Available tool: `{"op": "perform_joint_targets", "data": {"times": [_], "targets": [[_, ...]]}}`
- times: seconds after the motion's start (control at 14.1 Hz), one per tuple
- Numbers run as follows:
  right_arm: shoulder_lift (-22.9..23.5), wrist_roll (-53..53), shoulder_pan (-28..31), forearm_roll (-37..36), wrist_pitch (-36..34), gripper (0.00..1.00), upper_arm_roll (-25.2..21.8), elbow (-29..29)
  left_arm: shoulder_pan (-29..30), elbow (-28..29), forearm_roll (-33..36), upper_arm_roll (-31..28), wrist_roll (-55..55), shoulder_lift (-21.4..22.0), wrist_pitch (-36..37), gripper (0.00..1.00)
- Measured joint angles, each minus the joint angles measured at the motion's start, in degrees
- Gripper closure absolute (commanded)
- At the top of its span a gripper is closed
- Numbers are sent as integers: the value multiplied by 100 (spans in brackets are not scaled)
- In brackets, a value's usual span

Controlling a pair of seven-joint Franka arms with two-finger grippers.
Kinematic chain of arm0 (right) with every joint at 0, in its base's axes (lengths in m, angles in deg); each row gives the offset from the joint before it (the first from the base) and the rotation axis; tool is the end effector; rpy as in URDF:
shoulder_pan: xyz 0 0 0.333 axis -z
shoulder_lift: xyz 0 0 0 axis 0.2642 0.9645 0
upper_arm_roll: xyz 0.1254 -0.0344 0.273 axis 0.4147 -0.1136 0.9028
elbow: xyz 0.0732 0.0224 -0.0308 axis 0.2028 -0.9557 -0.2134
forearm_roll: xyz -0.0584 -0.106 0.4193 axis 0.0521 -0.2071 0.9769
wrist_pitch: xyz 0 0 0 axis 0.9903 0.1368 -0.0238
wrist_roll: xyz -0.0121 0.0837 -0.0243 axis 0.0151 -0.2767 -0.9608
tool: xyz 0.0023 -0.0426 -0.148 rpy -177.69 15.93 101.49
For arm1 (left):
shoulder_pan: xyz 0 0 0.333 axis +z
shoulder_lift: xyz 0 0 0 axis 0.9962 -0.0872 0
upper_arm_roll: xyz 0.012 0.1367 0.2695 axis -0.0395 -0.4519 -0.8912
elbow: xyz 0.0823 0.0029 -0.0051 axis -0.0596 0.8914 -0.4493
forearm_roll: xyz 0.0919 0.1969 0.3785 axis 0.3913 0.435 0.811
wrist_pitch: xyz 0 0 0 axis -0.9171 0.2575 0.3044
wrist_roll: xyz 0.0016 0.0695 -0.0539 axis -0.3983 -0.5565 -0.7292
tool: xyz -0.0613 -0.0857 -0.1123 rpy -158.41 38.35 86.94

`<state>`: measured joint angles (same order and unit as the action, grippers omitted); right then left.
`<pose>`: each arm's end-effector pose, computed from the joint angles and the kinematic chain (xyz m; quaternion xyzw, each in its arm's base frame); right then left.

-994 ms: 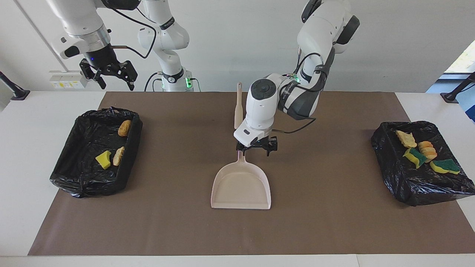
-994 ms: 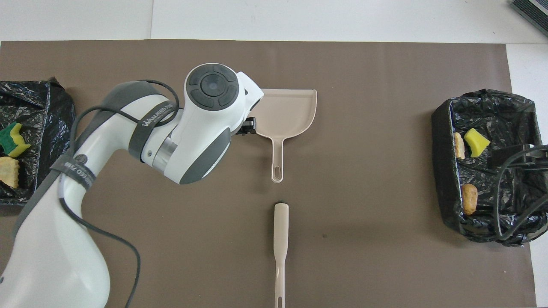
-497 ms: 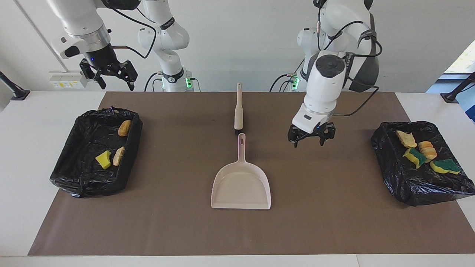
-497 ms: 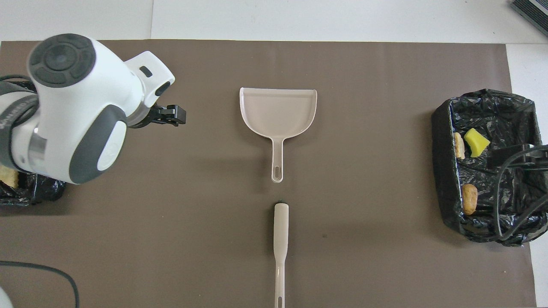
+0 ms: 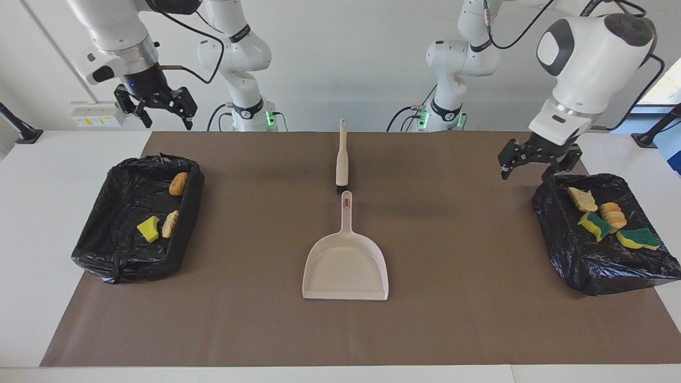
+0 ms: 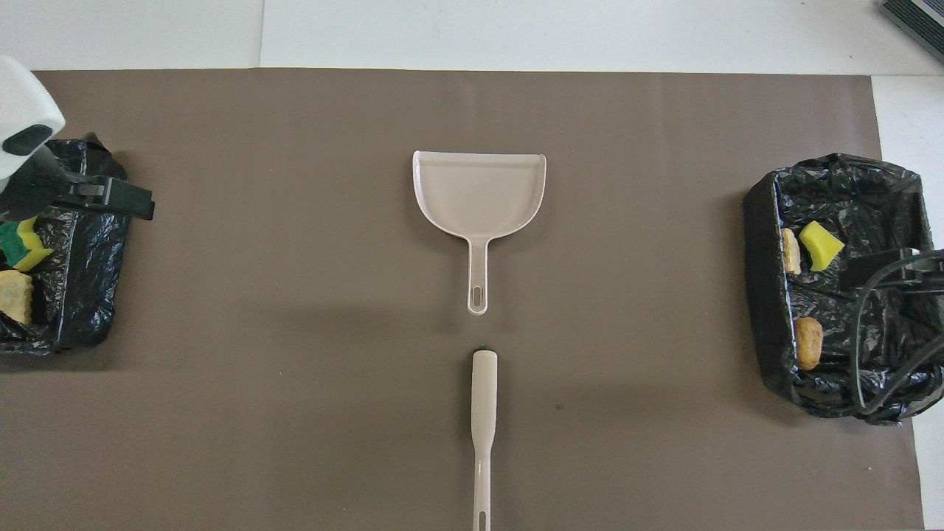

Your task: Sweep and dump trash in bin

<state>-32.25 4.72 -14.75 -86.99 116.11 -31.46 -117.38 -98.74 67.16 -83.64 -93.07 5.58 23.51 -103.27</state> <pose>0.5580 -0.0265 0.5809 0.9993 -0.0341 -0.0068 0.0095 0.6268 -0.0388 0.5539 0.9958 -0.0850 0.0309 0.0116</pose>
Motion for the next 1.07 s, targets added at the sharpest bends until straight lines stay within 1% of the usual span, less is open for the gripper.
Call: {"op": "perform_joint_targets", "data": {"times": [0.21,0.36,0.5,0.64,0.85,1.07], "targets": [[0,0,0,0,0,0,0,0,294,-494,-1,34,218,46,691,0],[0,0,0,0,0,0,0,0,408,-760,-1,114,219,44,1003,0],[0,0,0,0,0,0,0,0,651,-889,-1,337,233,69,1171,0],[0,0,0,0,0,0,0,0,807,-837,-1,504,262,190,1293,0],[0,0,0,0,0,0,0,0,825,-608,-1,548,263,389,1322,0],[0,0,0,0,0,0,0,0,830,-543,-1,548,263,440,1320,0]]}}
